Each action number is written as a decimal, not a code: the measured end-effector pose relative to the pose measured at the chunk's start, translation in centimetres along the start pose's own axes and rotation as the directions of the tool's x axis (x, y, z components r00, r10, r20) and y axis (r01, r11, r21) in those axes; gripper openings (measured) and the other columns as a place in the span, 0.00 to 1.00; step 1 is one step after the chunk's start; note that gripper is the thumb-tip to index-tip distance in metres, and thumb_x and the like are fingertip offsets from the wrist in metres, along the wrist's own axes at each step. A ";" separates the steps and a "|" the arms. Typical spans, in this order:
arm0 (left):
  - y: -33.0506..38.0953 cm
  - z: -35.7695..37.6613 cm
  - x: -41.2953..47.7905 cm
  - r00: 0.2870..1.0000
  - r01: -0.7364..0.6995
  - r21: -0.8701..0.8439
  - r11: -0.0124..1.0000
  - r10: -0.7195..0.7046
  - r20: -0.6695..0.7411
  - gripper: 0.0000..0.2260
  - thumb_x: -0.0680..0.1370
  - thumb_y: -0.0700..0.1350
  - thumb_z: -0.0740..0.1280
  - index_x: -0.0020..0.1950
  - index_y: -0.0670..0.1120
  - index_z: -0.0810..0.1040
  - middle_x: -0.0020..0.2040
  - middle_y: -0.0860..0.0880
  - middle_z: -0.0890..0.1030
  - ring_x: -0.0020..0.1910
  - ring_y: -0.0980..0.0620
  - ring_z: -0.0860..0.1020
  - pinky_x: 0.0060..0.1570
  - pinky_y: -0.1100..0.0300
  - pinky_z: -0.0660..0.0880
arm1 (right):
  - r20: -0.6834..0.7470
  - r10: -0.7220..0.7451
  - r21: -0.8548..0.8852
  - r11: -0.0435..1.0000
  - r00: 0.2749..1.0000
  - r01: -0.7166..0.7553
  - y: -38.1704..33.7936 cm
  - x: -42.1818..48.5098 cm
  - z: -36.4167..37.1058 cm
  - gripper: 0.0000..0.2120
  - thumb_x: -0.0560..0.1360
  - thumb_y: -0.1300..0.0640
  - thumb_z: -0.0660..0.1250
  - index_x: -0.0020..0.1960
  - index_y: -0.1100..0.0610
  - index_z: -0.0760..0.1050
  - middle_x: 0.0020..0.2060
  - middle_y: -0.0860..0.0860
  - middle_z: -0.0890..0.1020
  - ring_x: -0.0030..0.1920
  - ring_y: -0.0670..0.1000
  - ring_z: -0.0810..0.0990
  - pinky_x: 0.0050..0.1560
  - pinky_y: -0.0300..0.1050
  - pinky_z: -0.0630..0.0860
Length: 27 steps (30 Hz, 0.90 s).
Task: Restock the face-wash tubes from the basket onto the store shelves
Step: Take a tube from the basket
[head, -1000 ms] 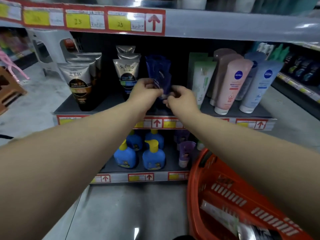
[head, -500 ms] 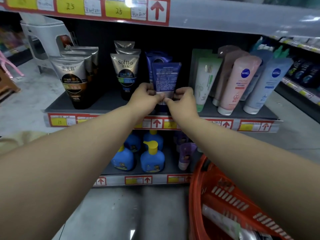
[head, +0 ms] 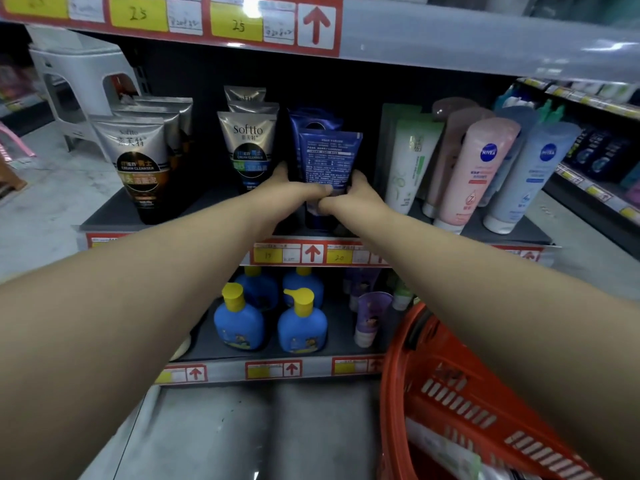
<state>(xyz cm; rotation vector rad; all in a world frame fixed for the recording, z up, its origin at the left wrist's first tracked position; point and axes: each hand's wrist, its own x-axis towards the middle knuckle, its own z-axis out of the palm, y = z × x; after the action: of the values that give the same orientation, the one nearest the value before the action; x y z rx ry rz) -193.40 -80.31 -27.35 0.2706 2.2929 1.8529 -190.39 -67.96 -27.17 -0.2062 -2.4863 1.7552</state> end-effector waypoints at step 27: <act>1.9 4.5 -11.1 0.993 -0.075 0.626 0.776 0.114 -0.022 0.27 0.75 0.41 0.63 0.74 0.45 0.61 0.69 0.45 0.71 0.66 0.47 0.72 0.62 0.58 0.69 | 0.081 -0.187 -0.476 0.856 0.979 0.203 2.0 -8.4 -6.2 0.32 0.72 0.62 0.65 0.74 0.61 0.59 0.71 0.58 0.68 0.70 0.54 0.68 0.66 0.38 0.63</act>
<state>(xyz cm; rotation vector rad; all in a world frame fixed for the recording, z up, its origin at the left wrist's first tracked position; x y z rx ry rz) -181.51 -78.47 -26.10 0.4277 2.9220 1.0650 -181.05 -62.87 -26.92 0.0457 -2.8082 1.0440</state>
